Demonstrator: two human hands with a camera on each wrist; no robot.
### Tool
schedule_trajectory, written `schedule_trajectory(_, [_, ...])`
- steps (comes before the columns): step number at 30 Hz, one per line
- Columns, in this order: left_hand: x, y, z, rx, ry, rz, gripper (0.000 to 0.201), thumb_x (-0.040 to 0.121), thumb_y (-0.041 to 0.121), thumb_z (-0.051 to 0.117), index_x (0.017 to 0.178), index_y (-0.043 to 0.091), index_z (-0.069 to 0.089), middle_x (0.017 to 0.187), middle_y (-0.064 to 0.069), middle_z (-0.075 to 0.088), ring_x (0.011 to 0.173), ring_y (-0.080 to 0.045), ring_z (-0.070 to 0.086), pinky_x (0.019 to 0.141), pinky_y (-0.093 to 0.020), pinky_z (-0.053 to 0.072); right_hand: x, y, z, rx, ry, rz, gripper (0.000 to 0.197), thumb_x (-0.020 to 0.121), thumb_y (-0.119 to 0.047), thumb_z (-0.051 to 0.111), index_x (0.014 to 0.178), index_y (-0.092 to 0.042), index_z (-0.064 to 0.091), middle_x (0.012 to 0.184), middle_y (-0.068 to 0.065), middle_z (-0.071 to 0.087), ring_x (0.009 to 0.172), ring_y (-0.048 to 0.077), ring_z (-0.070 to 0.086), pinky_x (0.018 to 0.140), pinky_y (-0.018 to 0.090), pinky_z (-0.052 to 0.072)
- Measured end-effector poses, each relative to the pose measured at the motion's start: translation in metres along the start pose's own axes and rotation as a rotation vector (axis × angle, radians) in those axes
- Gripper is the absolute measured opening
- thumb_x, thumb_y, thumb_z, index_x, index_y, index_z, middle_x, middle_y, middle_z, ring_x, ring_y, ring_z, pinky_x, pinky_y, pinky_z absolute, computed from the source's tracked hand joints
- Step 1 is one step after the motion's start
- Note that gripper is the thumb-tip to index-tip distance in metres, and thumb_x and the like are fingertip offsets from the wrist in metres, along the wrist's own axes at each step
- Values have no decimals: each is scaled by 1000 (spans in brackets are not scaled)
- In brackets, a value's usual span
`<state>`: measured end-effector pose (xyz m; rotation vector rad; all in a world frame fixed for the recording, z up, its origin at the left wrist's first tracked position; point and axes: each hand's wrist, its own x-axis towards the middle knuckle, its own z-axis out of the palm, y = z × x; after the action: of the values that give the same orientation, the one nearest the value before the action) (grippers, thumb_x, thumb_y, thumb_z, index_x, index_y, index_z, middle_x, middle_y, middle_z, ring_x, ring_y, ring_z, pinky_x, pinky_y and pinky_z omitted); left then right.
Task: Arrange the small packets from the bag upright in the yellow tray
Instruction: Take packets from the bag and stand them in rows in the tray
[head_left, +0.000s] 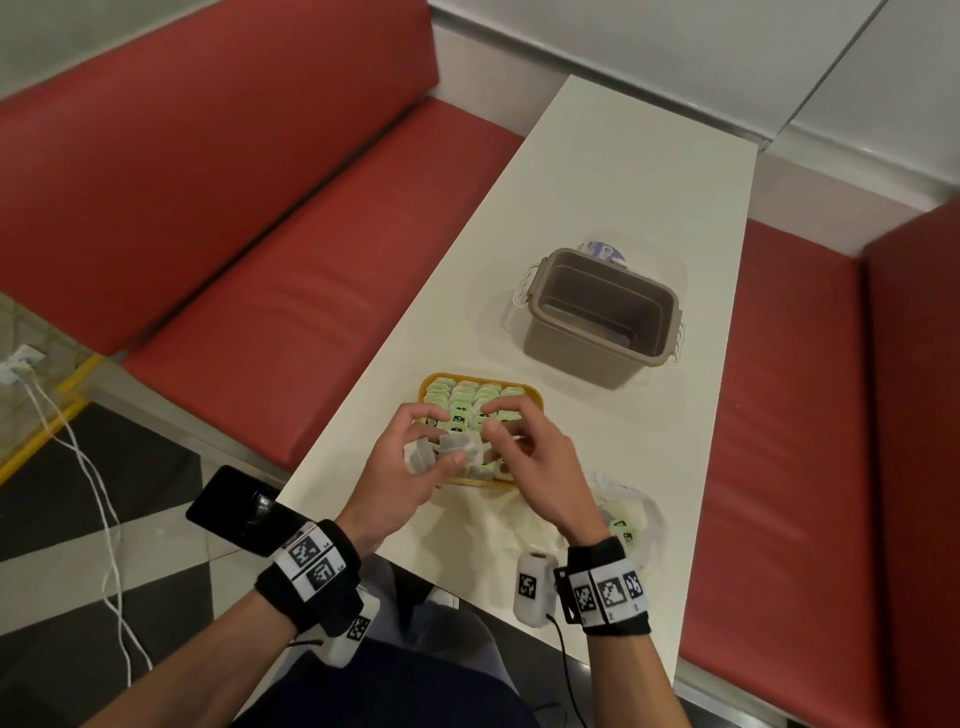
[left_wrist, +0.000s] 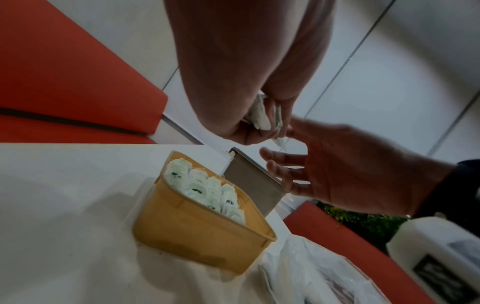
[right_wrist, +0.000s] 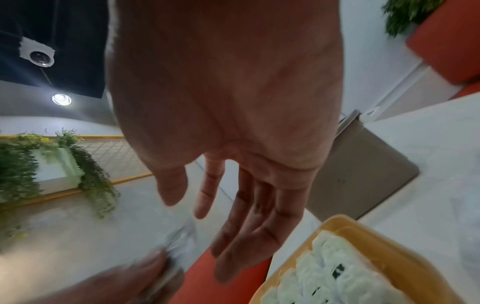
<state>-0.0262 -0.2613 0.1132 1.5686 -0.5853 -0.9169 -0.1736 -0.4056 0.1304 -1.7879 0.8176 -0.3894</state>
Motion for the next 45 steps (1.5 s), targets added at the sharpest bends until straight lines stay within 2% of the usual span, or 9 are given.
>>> schedule_trajectory(4, [5,1,3,103,11,126,42,84,19,93,114,27,65,111,6,71,112,-13,67,90,-22,53,-7,2,3,75,-61,-4,14,104,-24,75,116,-28,71,101,-5,80,92,14,78,83,33,63])
schedule_trajectory(8, [6,7,2,206,-6,312,27,84,0,88,92,20,73,97,4,71,100,-20,69,92,-28,53,-7,6,4,251,-6,106,10,110,-23,65,112,-22,75,110,-4,76,94,25,77,81,40,64])
schedule_trajectory(11, [7,8,0,251,-35,435,32,77,-15,85,84,15,76,100,3,69,101,-22,70,96,-33,54,-7,-1,2,436,-36,286,26,109,-36,66,107,-11,74,95,11,75,81,29,75,76,37,60])
schedule_trajectory(16, [10,4,2,323,19,509,28,78,-6,90,84,19,79,114,-1,61,109,-22,68,97,-34,53,-7,-2,-3,425,-34,182,19,95,-15,84,108,-4,75,86,12,74,76,24,72,72,34,60])
schedule_trajectory(22, [10,6,5,102,-59,174,58,75,19,99,121,27,66,115,8,74,106,-7,70,88,-20,53,-4,-10,-17,176,-4,51,9,97,-21,84,101,-19,77,95,-2,81,85,13,75,77,36,62])
schedule_trajectory(31, [19,-8,10,44,-34,21,24,92,26,85,113,28,73,104,6,78,91,-7,70,73,-24,53,10,4,-35,-140,87,-14,7,94,-29,86,95,-28,79,87,-20,77,83,1,71,77,19,53])
schedule_trajectory(34, [18,-13,5,-23,37,-87,14,97,32,80,108,28,73,98,7,72,75,-11,63,55,-22,44,21,28,-33,-451,187,-14,8,96,-42,79,96,-35,76,99,-18,68,97,13,62,86,35,52])
schedule_trajectory(39, [16,-25,-5,-17,11,-191,15,101,35,75,111,25,69,106,3,69,74,-12,60,51,-23,41,28,53,-10,-826,-26,234,20,94,-50,80,108,-36,78,116,-1,38,119,29,36,107,43,40])
schedule_trajectory(45, [20,-50,-12,206,-70,-180,14,103,18,70,113,27,67,109,-1,68,66,-6,63,53,-17,43,34,76,19,-950,1,317,15,89,-44,84,101,-35,82,118,2,39,117,33,35,103,46,39])
